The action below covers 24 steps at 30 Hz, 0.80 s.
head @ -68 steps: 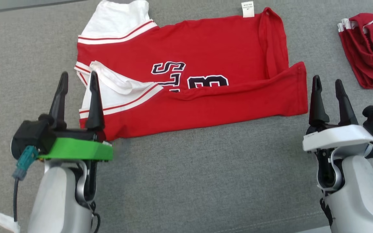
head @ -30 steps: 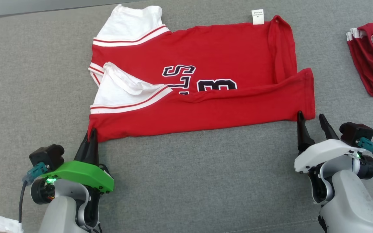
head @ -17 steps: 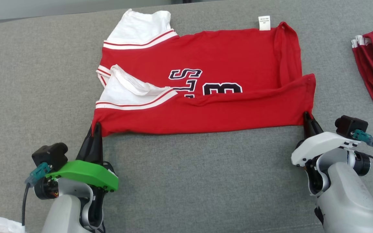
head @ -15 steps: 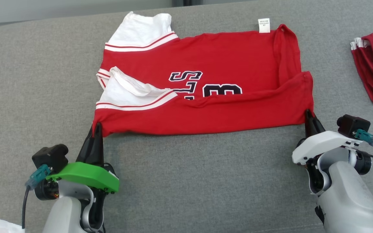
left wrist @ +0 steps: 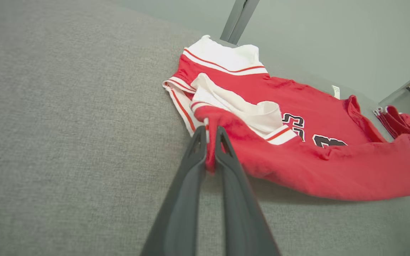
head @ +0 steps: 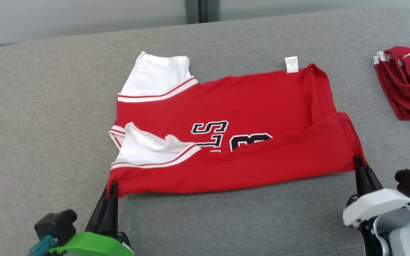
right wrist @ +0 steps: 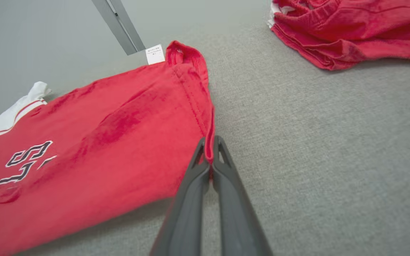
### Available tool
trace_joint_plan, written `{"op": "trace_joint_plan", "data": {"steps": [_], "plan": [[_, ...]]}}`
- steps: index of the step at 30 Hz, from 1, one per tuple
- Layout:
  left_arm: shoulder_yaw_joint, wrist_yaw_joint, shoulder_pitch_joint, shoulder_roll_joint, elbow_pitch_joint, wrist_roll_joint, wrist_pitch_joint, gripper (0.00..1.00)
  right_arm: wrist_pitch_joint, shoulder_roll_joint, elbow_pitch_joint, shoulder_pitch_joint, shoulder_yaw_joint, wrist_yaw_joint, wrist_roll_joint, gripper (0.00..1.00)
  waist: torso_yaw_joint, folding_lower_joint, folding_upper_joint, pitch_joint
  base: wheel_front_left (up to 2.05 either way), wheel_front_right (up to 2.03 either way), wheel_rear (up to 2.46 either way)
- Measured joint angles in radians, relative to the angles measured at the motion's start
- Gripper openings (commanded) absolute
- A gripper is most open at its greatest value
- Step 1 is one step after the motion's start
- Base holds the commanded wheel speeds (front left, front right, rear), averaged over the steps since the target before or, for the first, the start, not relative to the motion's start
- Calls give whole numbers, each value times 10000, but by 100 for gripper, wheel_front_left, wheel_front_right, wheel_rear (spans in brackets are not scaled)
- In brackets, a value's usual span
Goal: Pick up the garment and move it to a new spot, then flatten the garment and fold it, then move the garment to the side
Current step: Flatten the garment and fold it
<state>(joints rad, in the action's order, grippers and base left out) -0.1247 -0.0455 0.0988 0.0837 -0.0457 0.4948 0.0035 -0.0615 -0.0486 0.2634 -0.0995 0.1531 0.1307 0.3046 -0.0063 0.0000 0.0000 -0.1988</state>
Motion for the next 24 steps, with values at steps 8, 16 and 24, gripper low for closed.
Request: {"op": "trace_joint_plan", "data": {"steps": [8, 16, 24], "plan": [[-71, 293, 615, -10, 211, 121, 307, 39, 514, 4, -686, 878, 157, 2, 301, 100, -209, 0, 0, -187, 0, 0, 0], [236, 391, -60, 732, 90, -219, 410, 100, 207, -4, -794, 801, 276, 0, 339, 100, -535, 0, 0, -541, 0, 0, 0], [21, -186, -4012, 2433, 71, -1174, 1981, 100, 46, -6, -1530, -314, -211, 0, 77, 100, -985, 0, 0, -1212, 0, 0, 0]]}}
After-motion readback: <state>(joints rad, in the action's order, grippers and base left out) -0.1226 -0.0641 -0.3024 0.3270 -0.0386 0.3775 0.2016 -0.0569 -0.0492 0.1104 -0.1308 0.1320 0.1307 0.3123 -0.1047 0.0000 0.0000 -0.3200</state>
